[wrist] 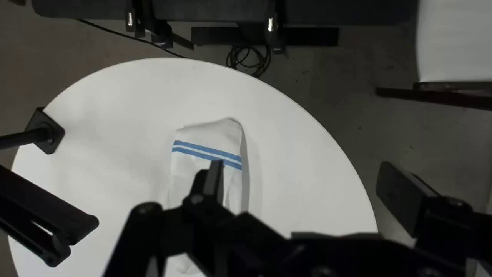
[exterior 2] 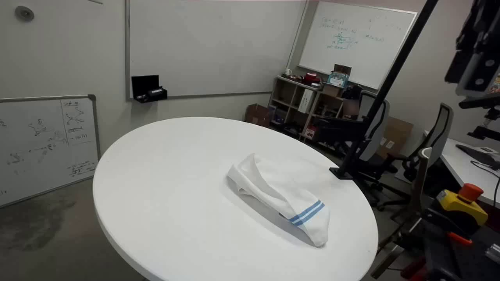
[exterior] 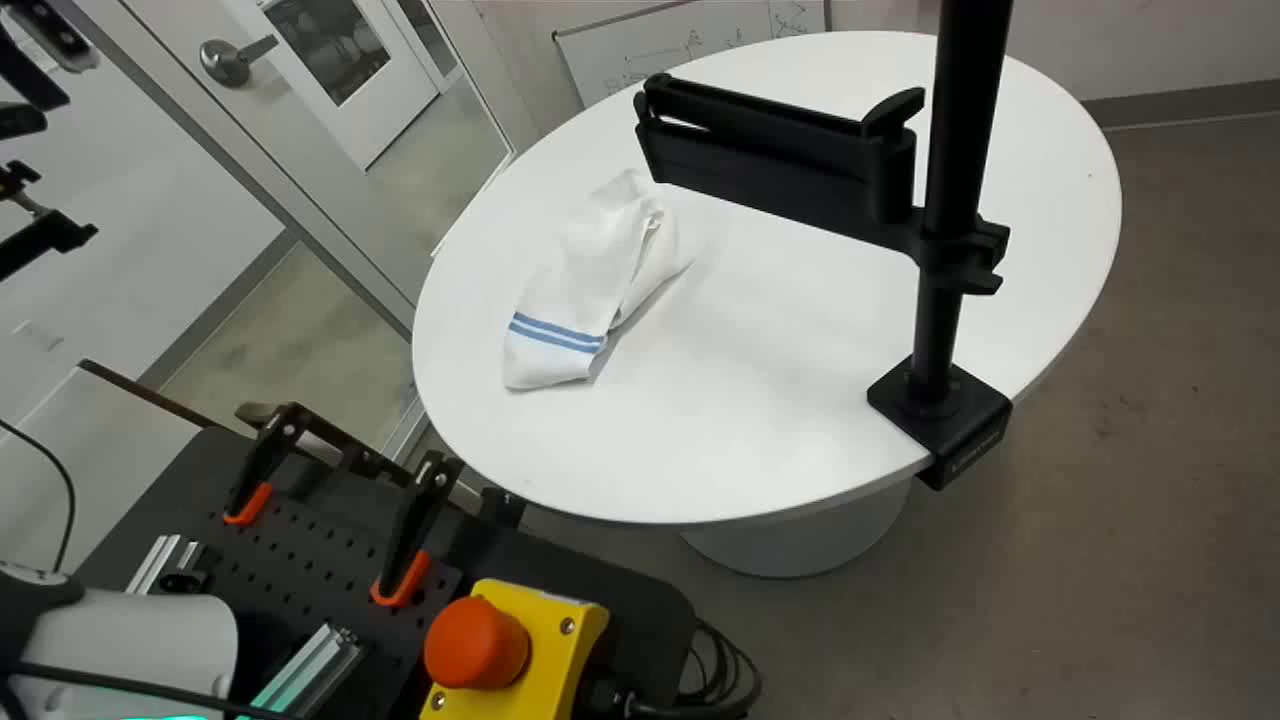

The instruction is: Hang the cloth on the stand

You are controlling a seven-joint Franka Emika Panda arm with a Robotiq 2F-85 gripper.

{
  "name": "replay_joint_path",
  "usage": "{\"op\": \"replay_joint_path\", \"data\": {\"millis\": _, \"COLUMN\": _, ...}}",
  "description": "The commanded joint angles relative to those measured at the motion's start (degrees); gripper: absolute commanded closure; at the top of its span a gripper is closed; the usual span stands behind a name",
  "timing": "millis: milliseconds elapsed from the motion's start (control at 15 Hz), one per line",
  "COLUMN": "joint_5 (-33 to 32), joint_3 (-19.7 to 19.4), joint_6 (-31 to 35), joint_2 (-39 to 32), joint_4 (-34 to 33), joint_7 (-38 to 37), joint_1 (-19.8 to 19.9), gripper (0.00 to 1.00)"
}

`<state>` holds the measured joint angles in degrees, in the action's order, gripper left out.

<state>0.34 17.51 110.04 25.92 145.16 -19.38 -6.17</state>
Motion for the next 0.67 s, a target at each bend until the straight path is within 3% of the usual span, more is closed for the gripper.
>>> {"op": "replay_joint_path", "data": {"millis": 0, "joint_5": -0.45, "joint_3": -1.00, "joint_6": -0.07, "joint_2": -0.17, "joint_4": -0.06, "joint_7": -0.41, "joint_1": -1.08, "gripper": 0.00}}
{"op": "replay_joint_path", "data": {"millis": 600, "joint_5": -2.40, "joint_3": -3.96, "joint_6": 7.85, "joint_2": -5.07, "joint_4": -0.65, "joint_7": -5.50, "joint_1": 3.34, "gripper": 0.00}}
